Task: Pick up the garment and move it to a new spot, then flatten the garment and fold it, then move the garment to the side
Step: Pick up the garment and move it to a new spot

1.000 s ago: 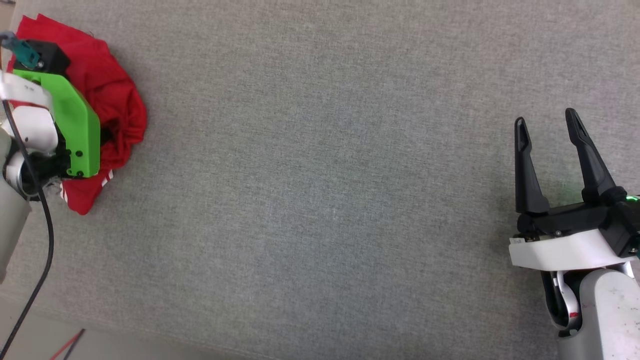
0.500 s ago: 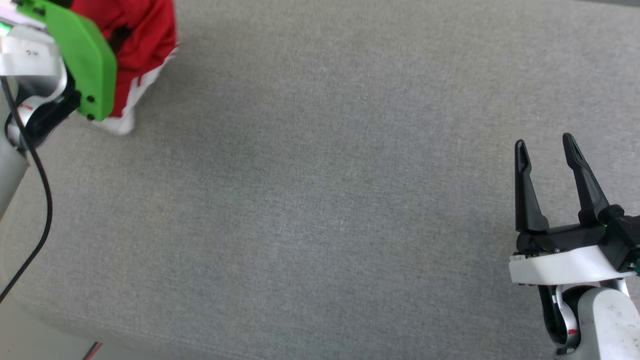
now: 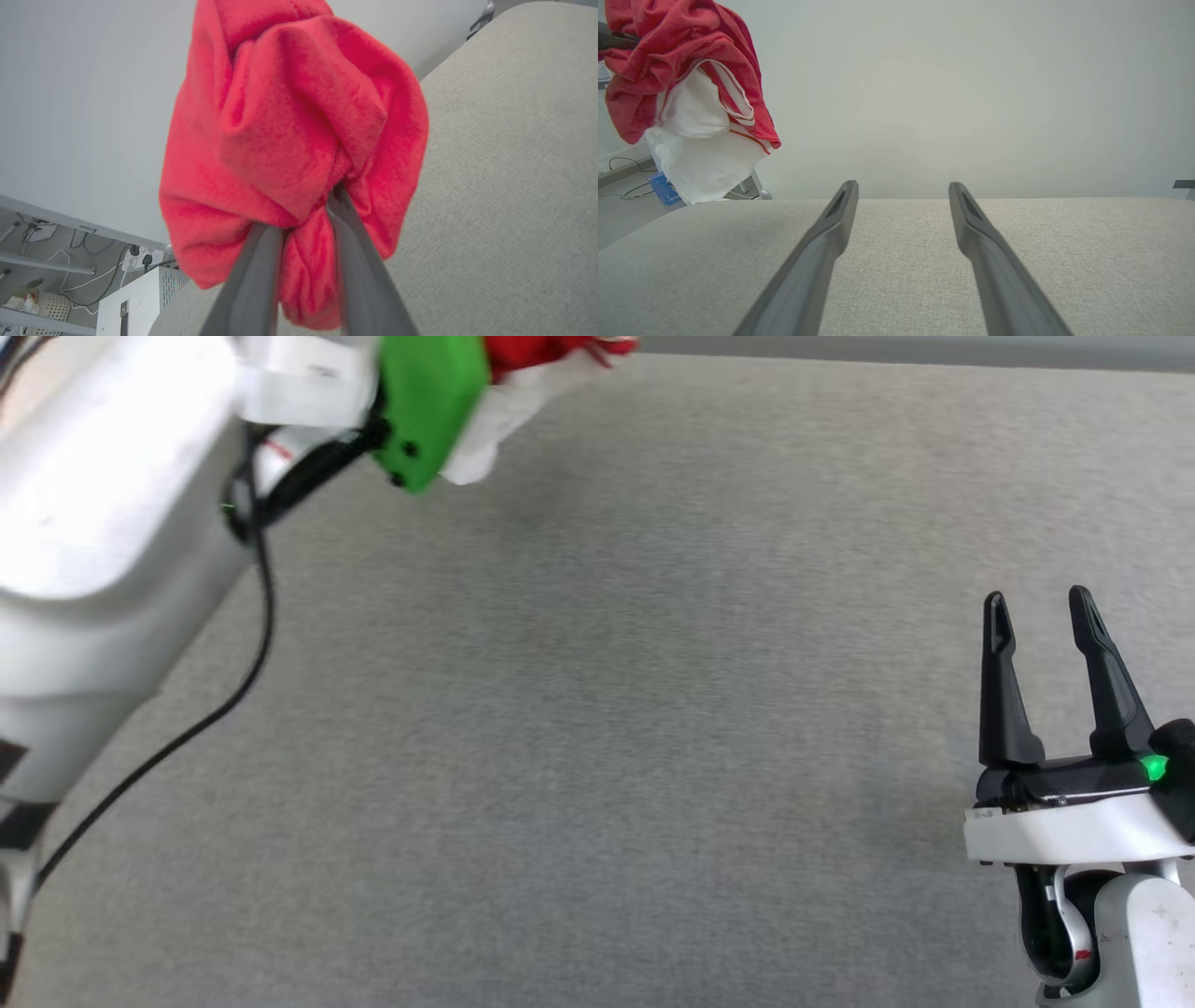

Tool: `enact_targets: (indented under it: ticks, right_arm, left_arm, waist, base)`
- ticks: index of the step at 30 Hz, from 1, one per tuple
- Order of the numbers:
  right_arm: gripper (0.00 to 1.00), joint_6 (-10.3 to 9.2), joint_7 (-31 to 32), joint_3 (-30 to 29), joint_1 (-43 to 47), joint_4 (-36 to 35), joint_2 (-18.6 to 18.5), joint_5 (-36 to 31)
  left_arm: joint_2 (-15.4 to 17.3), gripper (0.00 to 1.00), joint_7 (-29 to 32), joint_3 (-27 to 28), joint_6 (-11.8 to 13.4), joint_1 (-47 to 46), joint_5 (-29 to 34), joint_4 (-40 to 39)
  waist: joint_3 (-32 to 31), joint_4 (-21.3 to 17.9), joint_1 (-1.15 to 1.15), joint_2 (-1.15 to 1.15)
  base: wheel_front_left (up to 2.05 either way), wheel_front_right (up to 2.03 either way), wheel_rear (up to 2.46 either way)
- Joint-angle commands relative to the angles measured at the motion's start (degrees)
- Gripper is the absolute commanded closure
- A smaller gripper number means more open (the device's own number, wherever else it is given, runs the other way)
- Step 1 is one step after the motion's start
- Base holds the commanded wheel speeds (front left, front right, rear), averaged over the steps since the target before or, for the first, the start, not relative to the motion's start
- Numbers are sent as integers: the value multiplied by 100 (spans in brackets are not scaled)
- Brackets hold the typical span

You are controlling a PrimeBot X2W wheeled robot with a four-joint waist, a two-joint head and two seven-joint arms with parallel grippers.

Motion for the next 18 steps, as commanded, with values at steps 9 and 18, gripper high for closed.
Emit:
enact_targets:
  ticks: [9,18]
  right_arm:
    - [0,-5,-26,-58,-20,-40,-8,287]
    - [0,-5,-26,-120,-53,-32,-7,304]
  left_arm:
    - [-960,100,-594,-1047,-14,273,-51,696]
    - [-1875,100,-866,-1769,-14,1242,82,1427]
  waist:
    - [390,-1146,0,0]
    - [578,-1214,0,0]
  base:
    - [0,0,0]
    - [0,0,0]
